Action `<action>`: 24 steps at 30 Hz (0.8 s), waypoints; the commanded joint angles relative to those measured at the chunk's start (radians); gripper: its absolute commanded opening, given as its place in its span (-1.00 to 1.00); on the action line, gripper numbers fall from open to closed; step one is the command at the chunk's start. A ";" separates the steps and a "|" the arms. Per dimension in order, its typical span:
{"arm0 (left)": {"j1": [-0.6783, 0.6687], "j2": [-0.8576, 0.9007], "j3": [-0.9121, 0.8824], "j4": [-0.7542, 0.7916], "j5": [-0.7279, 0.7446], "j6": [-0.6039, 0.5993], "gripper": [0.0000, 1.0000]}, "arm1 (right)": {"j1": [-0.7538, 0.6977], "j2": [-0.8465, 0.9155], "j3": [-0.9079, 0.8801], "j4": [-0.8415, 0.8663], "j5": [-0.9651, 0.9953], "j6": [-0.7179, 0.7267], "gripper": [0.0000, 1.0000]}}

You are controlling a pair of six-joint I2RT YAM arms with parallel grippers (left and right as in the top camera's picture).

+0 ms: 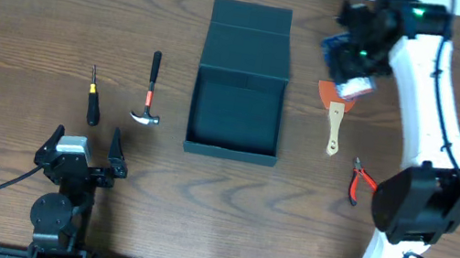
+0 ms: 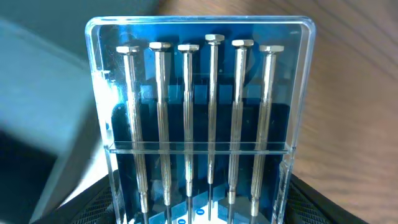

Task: Pack container
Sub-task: 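Lift the case and carry it left over the green box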

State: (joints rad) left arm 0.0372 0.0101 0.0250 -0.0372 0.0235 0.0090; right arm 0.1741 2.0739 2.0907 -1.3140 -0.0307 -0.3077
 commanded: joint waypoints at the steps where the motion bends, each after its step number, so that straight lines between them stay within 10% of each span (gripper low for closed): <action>1: -0.003 -0.006 -0.021 -0.033 -0.008 0.017 0.97 | 0.080 0.009 0.037 -0.012 -0.011 -0.039 -0.08; 24: -0.003 -0.006 -0.021 -0.033 -0.008 0.017 0.97 | 0.416 0.010 0.036 -0.026 -0.057 -0.188 0.04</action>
State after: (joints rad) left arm 0.0372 0.0101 0.0250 -0.0372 0.0235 0.0090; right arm 0.5789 2.0747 2.0995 -1.3384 -0.0704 -0.4595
